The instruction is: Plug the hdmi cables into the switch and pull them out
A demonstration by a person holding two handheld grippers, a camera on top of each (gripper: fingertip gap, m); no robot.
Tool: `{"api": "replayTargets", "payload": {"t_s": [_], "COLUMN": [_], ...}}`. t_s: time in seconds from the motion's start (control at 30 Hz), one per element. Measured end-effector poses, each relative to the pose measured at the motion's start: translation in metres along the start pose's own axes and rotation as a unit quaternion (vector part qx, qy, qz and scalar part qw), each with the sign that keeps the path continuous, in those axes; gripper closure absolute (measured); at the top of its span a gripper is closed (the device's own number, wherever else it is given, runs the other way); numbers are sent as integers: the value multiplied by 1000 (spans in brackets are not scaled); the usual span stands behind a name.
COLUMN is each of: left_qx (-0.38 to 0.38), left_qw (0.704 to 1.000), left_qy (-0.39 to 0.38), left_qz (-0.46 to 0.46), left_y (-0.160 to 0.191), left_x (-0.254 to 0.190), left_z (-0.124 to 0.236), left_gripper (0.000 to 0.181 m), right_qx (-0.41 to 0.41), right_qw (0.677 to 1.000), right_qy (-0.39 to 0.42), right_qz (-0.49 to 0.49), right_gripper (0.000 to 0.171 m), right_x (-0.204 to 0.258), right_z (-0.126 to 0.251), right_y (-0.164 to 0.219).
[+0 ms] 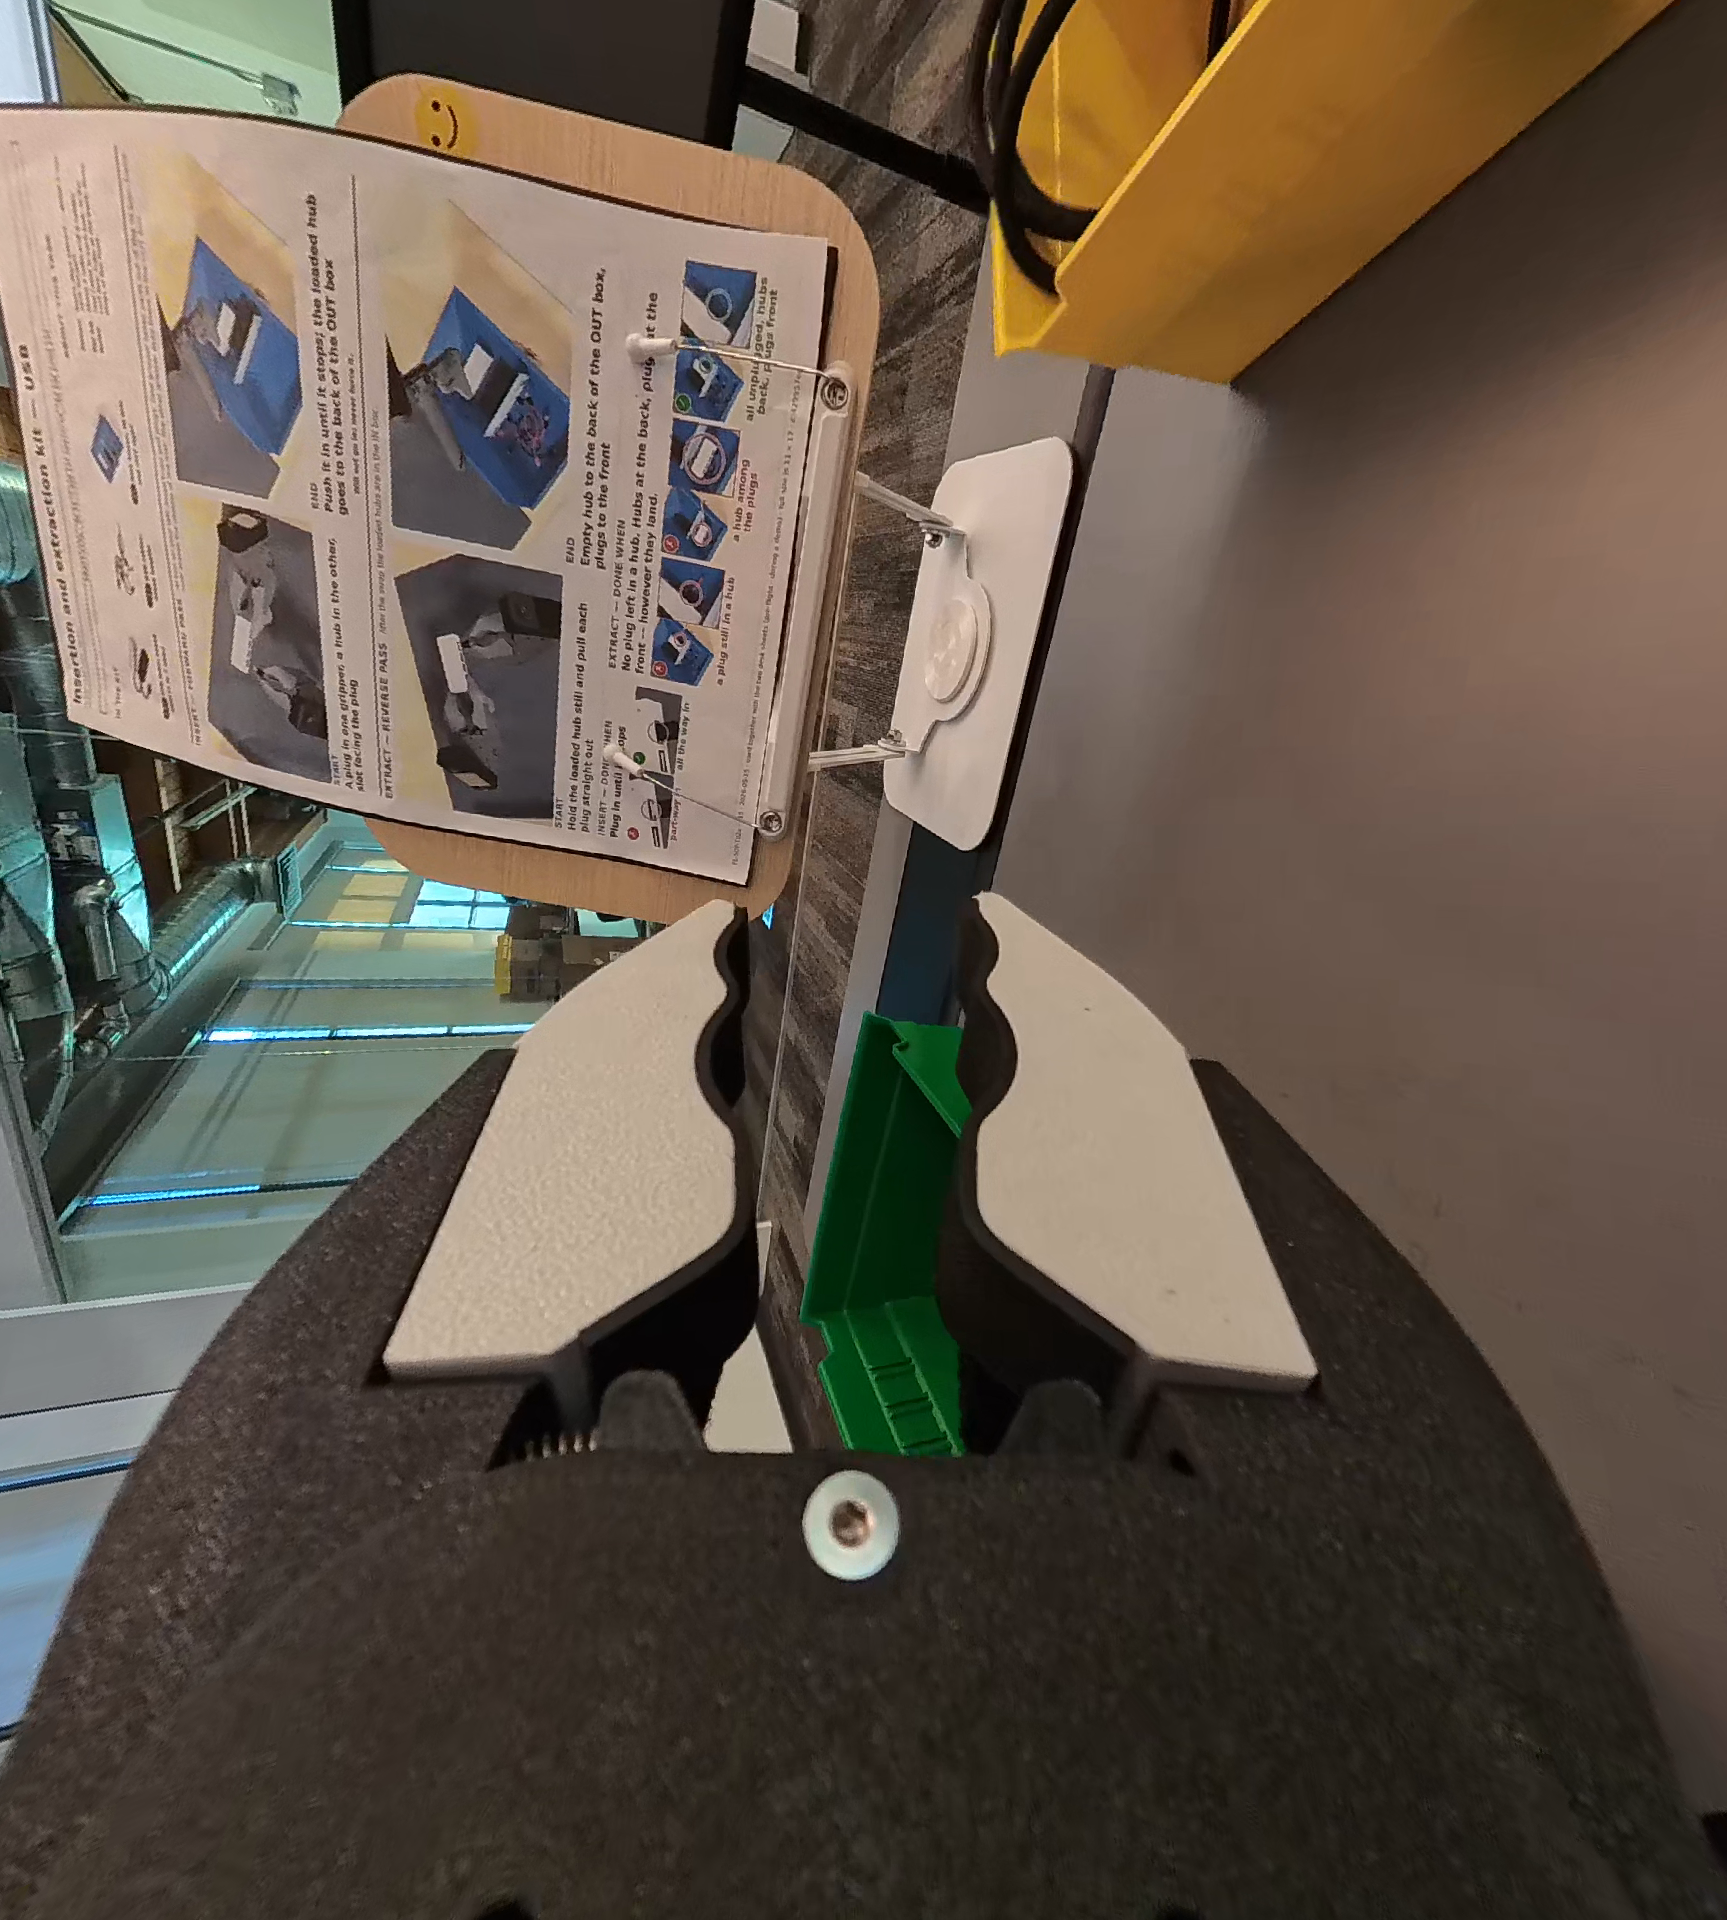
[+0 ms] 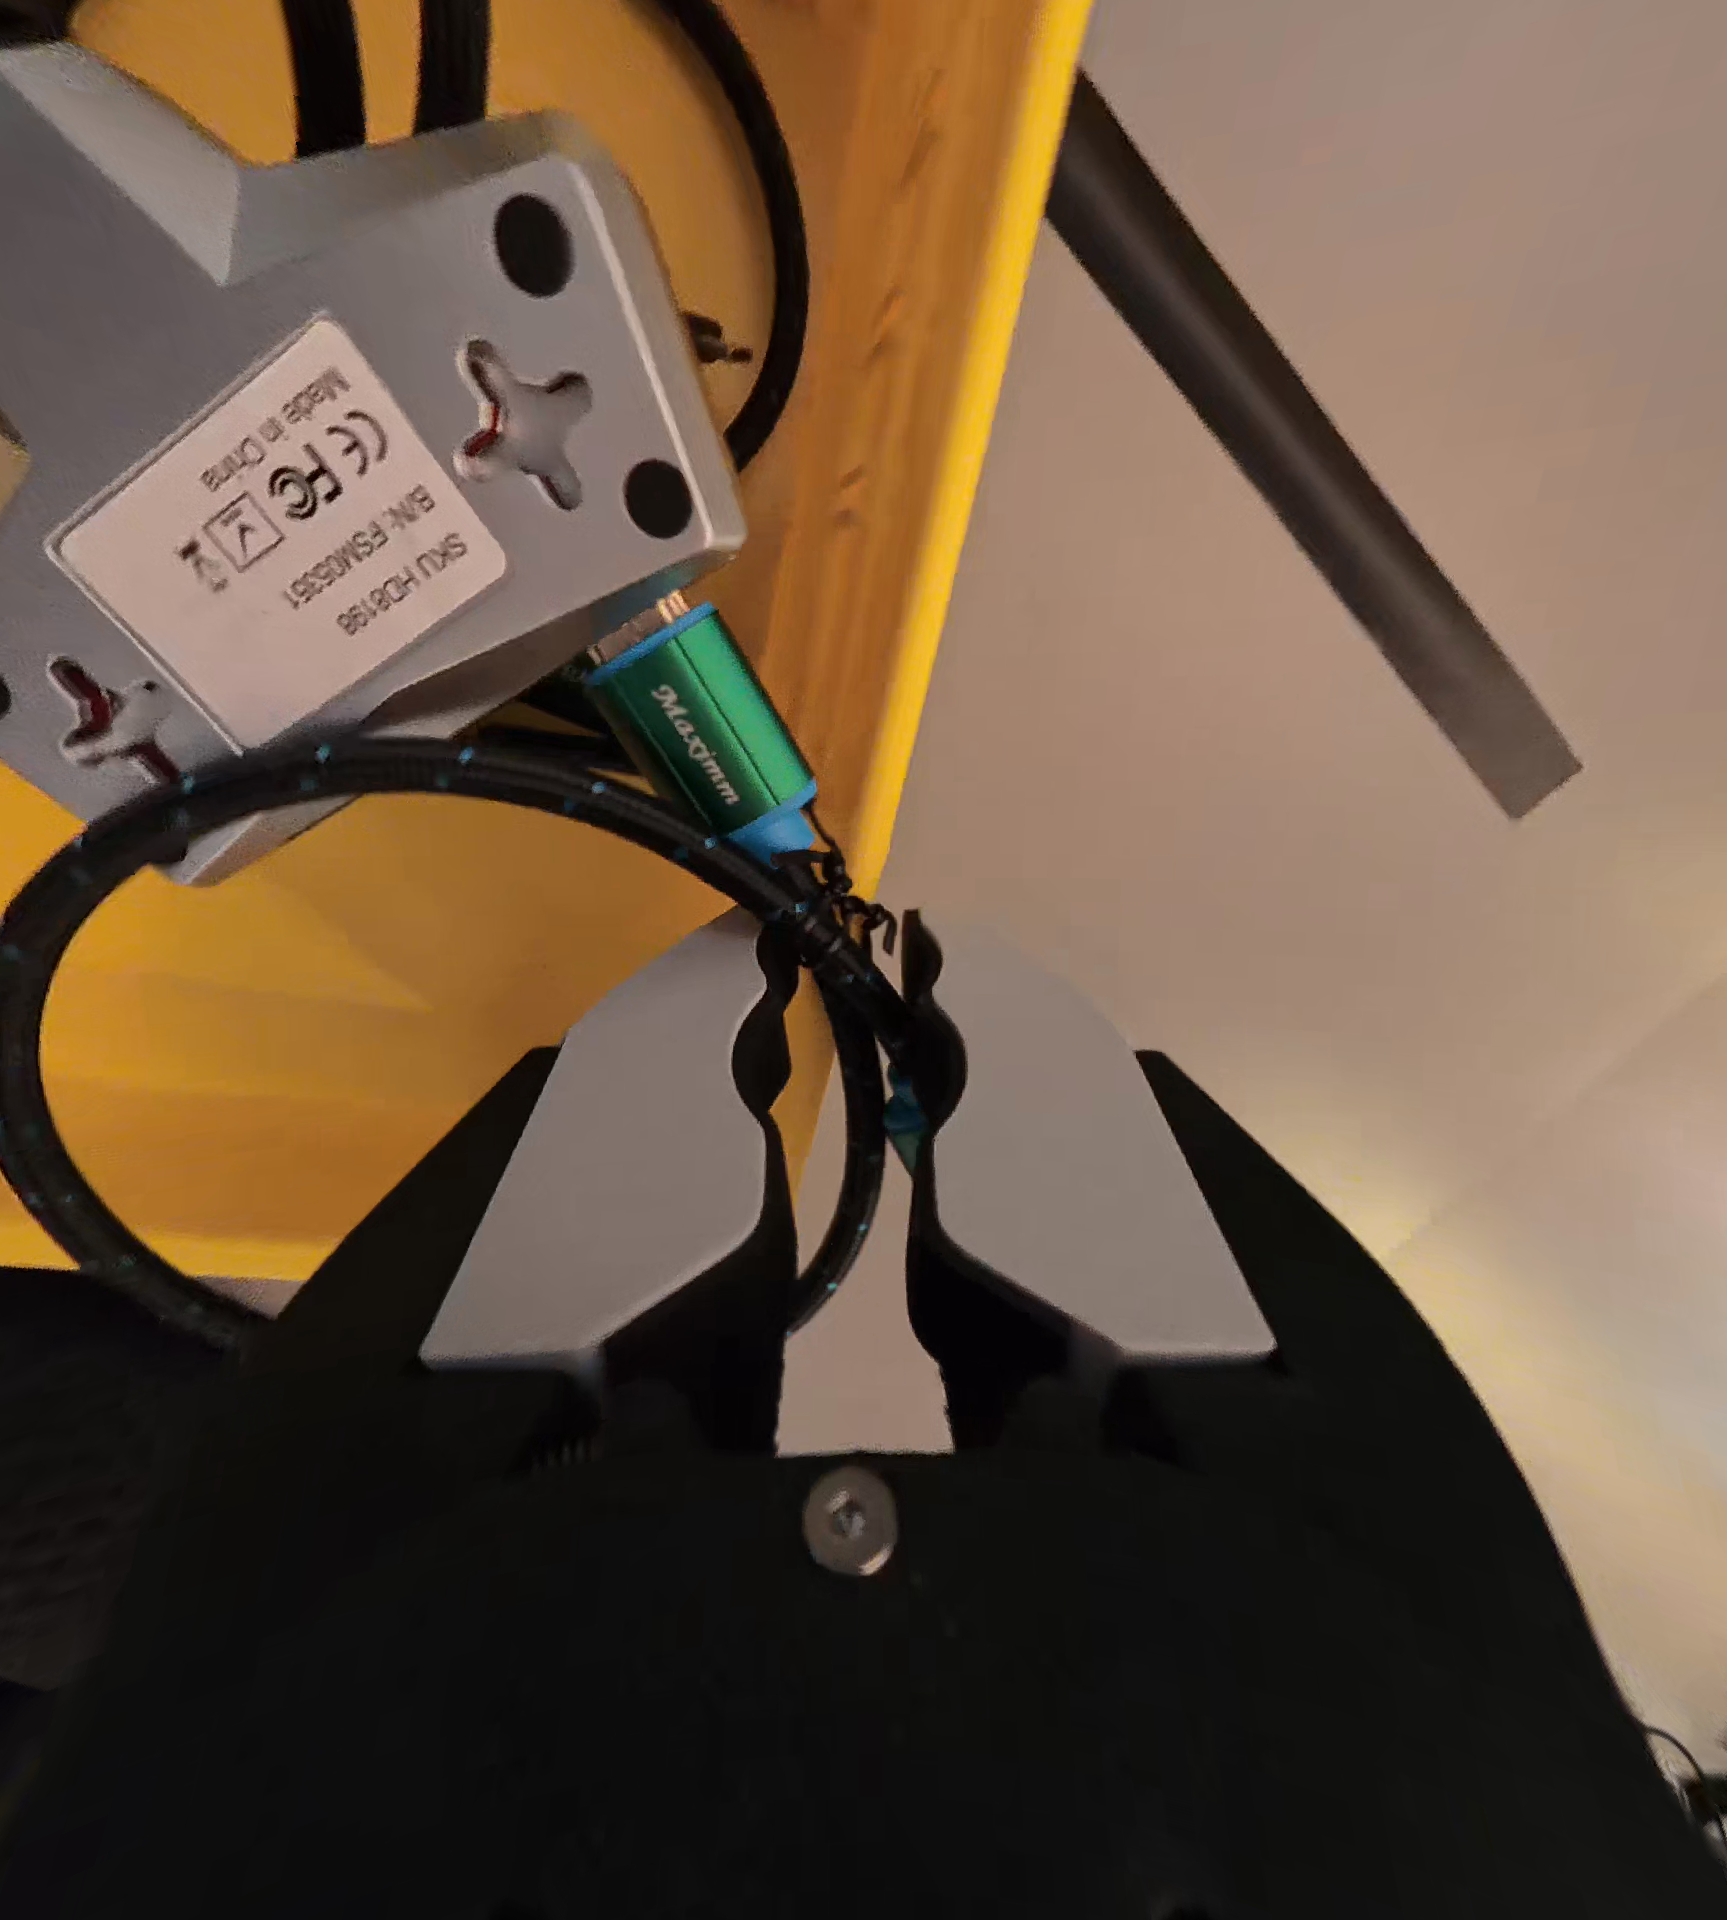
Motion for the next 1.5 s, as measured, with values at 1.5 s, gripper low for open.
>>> {"api": "replayTargets", "payload": {"t_s": [1.5], "left_qx": [21], "left_qw": [999], "left_qy": [-14], "left_qz": [20], "left_y": [10], "left_x": [11], "left_z": [4], "left_gripper": [146], "right_qx": [-26], "right_qw": [956], "right_qy": [-48], "right_qz": [-288], "right_gripper": [159], "right_x": [-2], "right_z": [66], "right_y": [149]}}
Point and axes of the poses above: each gripper's, where its closed fingertips meet, z back along the fingers, y out of its underside, x = y × z across the jaws, the point moved 8 cm from there along z, back along the fingers, and after that the axes turned 6 degrees about -x, right-handed, at the moved point
